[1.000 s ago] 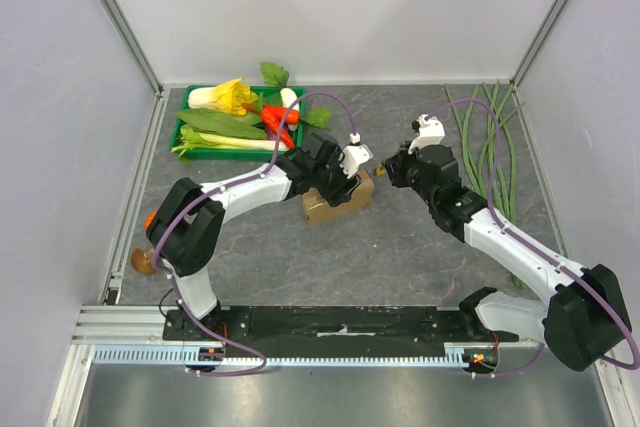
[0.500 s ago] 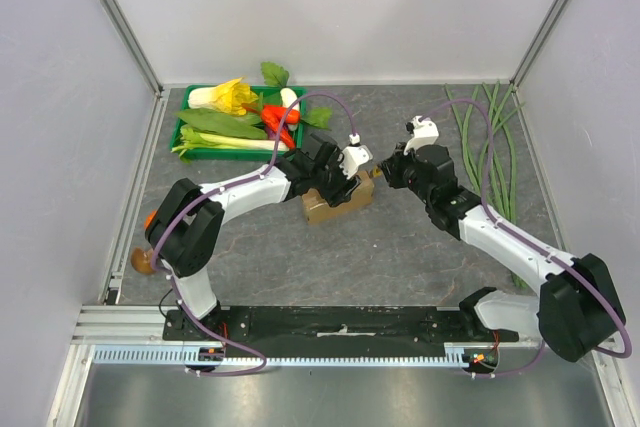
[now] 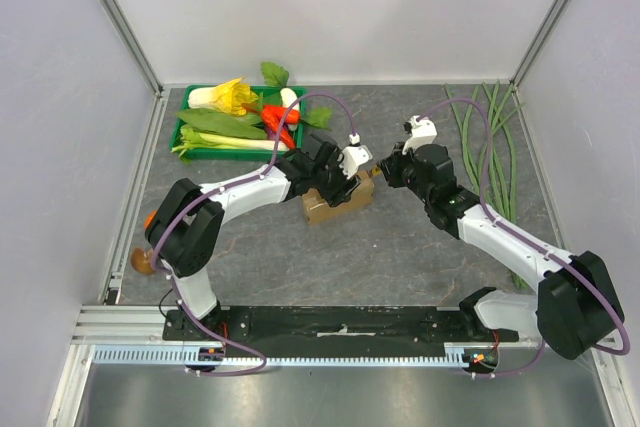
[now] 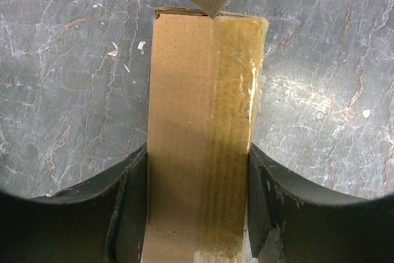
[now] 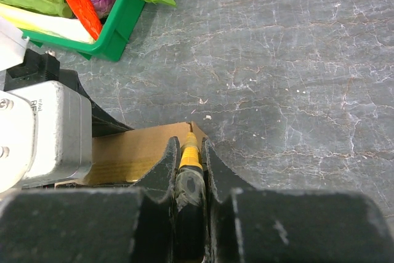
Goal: Unpack the express box
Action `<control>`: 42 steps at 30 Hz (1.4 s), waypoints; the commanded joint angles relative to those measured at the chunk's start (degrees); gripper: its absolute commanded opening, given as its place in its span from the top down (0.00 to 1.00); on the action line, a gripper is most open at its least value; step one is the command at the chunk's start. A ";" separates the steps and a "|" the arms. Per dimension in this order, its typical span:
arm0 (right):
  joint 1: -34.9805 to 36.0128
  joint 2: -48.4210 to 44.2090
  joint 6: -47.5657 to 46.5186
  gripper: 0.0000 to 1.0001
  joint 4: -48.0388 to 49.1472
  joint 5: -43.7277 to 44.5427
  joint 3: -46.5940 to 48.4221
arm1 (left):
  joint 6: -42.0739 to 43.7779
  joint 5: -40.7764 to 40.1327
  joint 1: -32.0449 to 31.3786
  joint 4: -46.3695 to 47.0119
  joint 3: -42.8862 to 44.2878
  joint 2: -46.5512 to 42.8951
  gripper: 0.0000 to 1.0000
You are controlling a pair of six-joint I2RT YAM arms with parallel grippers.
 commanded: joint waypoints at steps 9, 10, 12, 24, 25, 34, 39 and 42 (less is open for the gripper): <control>-0.49 3.55 -1.48 1.00 5.84 0.44 0.58 | 0.54 0.20 -0.23 -4.71 -1.98 1.80 0.43; -0.49 3.72 -1.74 1.00 5.66 0.52 0.67 | 0.63 0.11 -0.32 -4.71 -1.89 1.80 0.43; -0.49 3.64 -2.01 1.00 5.57 0.61 0.58 | 0.63 0.11 -0.32 -4.71 -1.98 1.98 0.43; -0.84 0.12 -6.75 1.00 4.69 0.17 -2.93 | 0.54 -1.91 -0.23 -5.32 -1.36 3.04 0.44; -0.85 -0.66 -6.84 1.00 4.61 0.00 -3.45 | 0.54 -2.00 -0.23 -5.32 -1.37 3.30 0.44; -1.02 -1.99 -7.37 1.00 4.78 -0.80 -3.11 | 0.37 -2.00 -0.14 -5.32 -1.37 3.74 0.45; -1.11 -1.37 -7.46 1.00 5.05 -2.81 -2.49 | 0.28 -1.82 -0.23 -5.50 -0.93 4.00 0.45; -1.02 -2.25 -6.84 1.00 5.66 -2.82 -2.23 | 0.37 -2.00 -0.14 -5.76 -0.75 4.26 0.45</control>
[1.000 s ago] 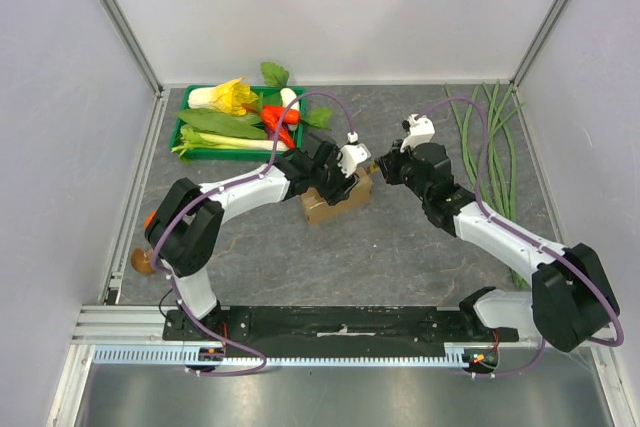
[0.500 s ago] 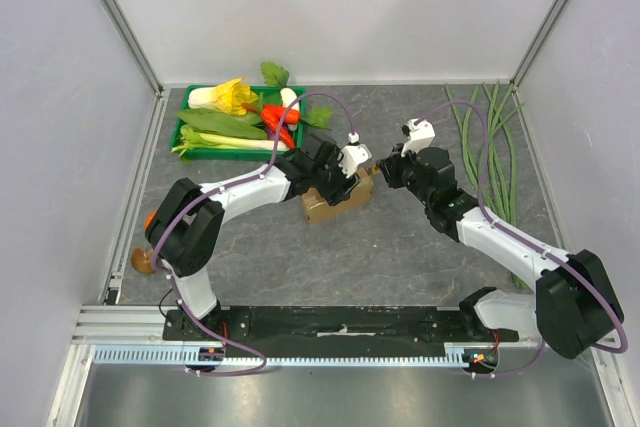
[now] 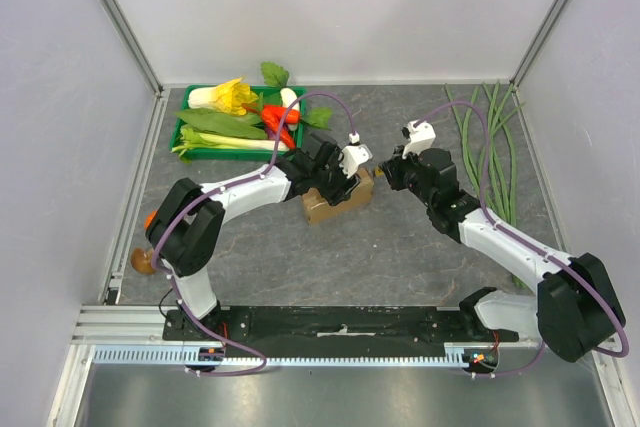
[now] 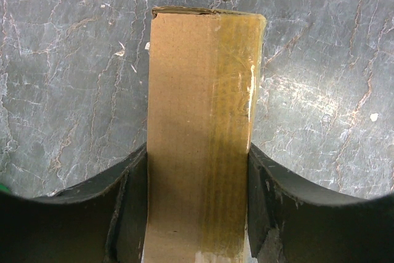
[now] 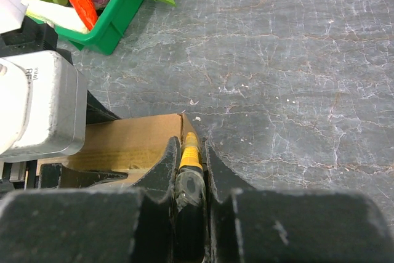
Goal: Unpack the express box
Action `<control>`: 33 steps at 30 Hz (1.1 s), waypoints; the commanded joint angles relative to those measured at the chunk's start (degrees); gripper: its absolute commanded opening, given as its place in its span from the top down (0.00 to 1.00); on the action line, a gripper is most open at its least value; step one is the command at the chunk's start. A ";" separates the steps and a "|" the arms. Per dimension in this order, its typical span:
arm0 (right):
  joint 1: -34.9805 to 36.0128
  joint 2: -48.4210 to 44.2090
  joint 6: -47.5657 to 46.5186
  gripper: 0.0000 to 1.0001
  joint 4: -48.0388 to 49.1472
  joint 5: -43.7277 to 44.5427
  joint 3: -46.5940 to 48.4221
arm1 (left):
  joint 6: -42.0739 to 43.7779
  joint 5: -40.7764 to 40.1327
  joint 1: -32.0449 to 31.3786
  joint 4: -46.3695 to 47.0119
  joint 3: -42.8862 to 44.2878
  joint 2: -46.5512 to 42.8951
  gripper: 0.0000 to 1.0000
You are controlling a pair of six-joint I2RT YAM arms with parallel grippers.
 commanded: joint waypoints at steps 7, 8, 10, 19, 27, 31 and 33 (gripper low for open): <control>-0.21 -2.96 1.47 1.00 2.91 -1.20 2.19 | 0.21 -0.91 -0.30 -6.33 -0.75 4.09 0.45; -0.21 -3.05 1.56 1.00 3.17 -1.20 2.11 | 0.13 -0.91 -0.30 -6.42 -0.84 4.09 0.45; -0.21 -2.61 1.56 1.00 3.61 -1.46 2.28 | 0.04 -0.73 -0.30 -6.50 -0.66 4.27 0.45; -0.21 0.99 1.39 1.00 4.23 -1.99 2.55 | -0.05 -0.20 -0.30 -6.42 -0.92 4.44 0.45; -0.21 -0.14 1.12 1.00 4.58 -0.41 2.54 | 0.21 -0.12 -0.38 -6.42 -1.36 4.44 0.45; -0.21 -1.46 1.21 1.00 4.76 0.03 2.81 | 0.21 -0.12 -0.38 -6.42 -1.45 4.53 0.46; -0.21 -1.38 1.12 1.00 4.50 -0.15 3.25 | 0.21 -0.12 -0.38 -6.42 -1.36 4.62 0.46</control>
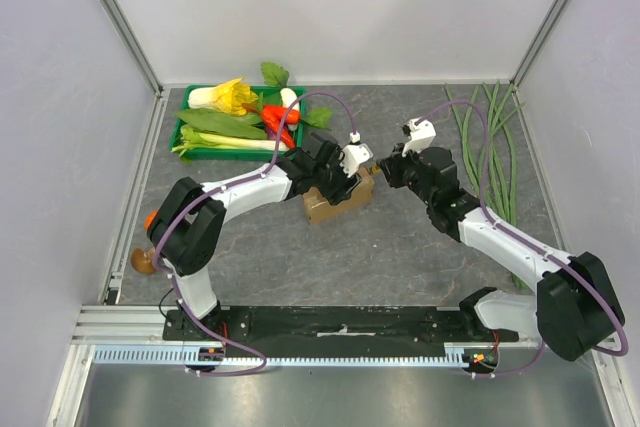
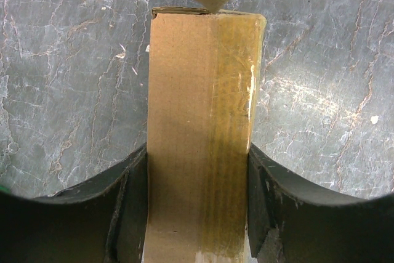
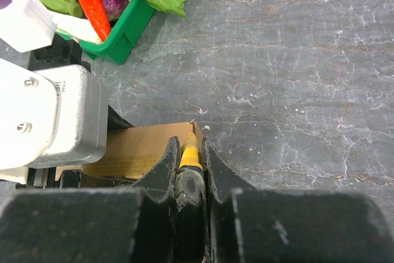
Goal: Unpack the express box
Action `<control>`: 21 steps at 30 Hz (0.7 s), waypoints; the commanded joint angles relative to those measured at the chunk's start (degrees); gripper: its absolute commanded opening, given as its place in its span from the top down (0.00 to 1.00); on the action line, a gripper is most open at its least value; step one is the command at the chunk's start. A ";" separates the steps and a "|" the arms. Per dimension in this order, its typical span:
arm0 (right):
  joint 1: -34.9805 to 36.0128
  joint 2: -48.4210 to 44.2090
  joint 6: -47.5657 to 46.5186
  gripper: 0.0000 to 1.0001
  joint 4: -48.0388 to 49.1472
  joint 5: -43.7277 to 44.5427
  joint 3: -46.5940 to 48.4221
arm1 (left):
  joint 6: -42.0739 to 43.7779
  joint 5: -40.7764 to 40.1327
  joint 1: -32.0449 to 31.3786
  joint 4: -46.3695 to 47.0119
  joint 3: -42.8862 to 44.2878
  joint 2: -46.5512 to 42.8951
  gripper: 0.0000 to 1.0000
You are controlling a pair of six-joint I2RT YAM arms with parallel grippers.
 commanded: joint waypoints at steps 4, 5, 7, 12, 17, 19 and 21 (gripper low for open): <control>-0.17 -1.42 0.16 1.00 2.59 0.83 3.01 | 0.12 -0.40 -0.38 -6.18 -2.20 4.07 0.46; -0.17 -1.33 0.25 1.00 2.68 0.66 2.75 | 0.21 -0.40 -0.30 -6.26 -2.20 3.99 0.46; -0.17 -0.89 0.34 1.00 2.77 0.75 2.74 | 0.13 -0.31 -0.30 -6.18 -2.20 4.07 0.46; -0.17 0.16 0.25 1.00 2.94 1.54 2.31 | 0.12 -0.22 -0.38 -6.18 -2.28 4.16 0.46; -0.26 1.22 0.34 1.00 3.03 0.75 2.22 | 0.21 -0.22 -0.38 -6.18 -2.11 4.42 0.46; -0.17 1.39 0.25 1.00 3.12 0.92 2.04 | 0.21 -0.14 -0.38 -6.18 -2.20 4.34 0.46; -0.17 1.74 0.07 1.00 2.86 0.92 2.04 | 0.21 -0.22 -0.38 -6.26 -2.28 4.34 0.46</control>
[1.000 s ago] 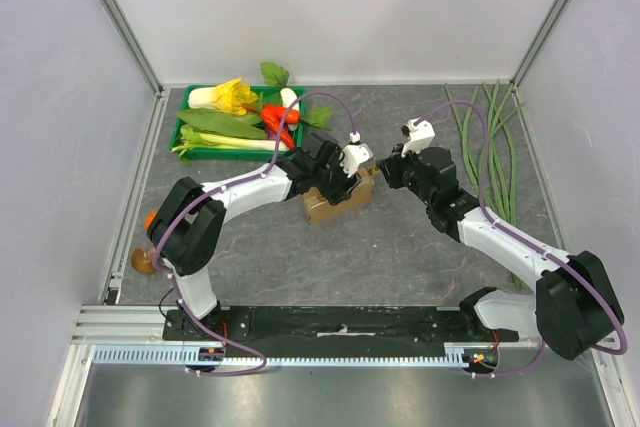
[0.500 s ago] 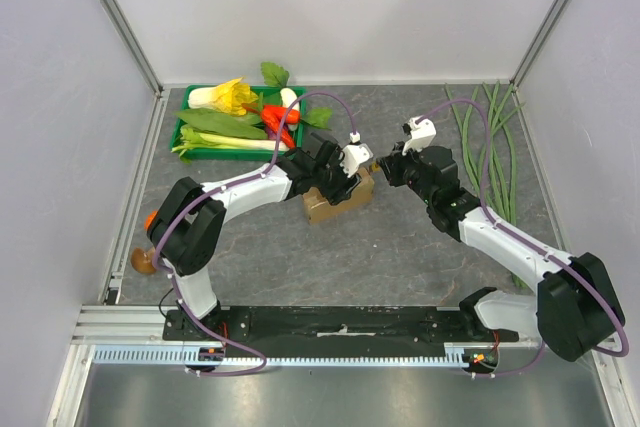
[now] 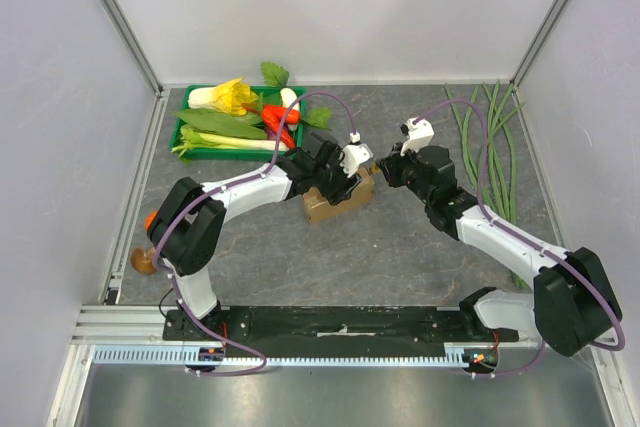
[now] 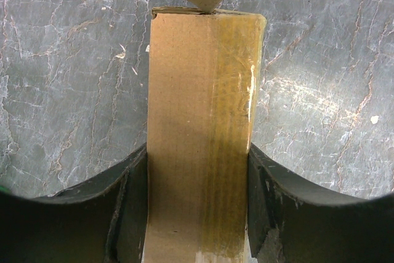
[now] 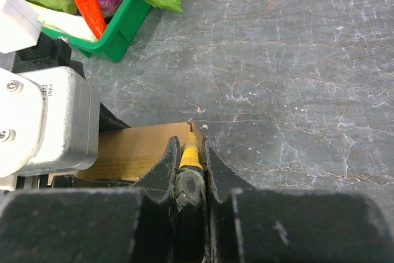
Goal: Unpack the express box
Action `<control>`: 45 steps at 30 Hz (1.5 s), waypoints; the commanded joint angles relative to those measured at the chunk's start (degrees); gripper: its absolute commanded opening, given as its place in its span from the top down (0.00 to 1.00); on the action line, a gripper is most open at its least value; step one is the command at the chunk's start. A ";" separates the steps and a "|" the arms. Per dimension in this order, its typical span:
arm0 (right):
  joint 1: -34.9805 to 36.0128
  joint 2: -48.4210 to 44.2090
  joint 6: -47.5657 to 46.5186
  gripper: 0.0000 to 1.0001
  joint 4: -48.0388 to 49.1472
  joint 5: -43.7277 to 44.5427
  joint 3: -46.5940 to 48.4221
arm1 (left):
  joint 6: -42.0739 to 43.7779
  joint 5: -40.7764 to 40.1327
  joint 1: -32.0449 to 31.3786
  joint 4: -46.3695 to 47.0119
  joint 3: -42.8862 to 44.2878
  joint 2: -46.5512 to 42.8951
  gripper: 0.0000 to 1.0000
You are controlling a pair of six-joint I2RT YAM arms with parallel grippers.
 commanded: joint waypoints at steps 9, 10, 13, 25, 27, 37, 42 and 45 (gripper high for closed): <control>-0.17 0.50 -1.00 1.00 -0.15 -0.13 -0.04 | -0.47 -1.83 -0.30 -6.00 -1.85 4.88 0.47; -0.17 0.15 -1.00 1.00 -0.68 -0.13 -0.30 | -0.64 -2.18 -0.21 -6.00 -1.58 5.06 0.47; -0.17 -1.52 -1.27 1.00 -3.48 -0.74 -1.09 | -1.35 -3.41 -0.21 -6.61 -0.71 5.94 0.49; -0.70 -4.33 -0.48 1.00 -14.56 -2.24 -1.45 | -3.37 -5.87 0.85 -8.90 2.02 8.49 0.53; -0.87 -5.12 -0.48 1.00 -16.76 -2.24 -1.54 | -3.46 -5.96 0.93 -9.34 2.29 8.66 0.54; -1.49 -4.43 0.84 1.00 -18.26 -4.43 -1.54 | -3.28 -5.78 1.02 -9.69 2.46 8.67 0.54; -1.49 -1.35 2.86 1.00 -16.94 -6.19 -2.41 | -3.46 -5.43 1.11 -9.69 2.20 8.67 0.53; -1.49 -0.12 4.18 1.00 -15.01 -7.07 -2.68 | -2.93 -3.85 0.94 -8.90 1.24 7.61 0.53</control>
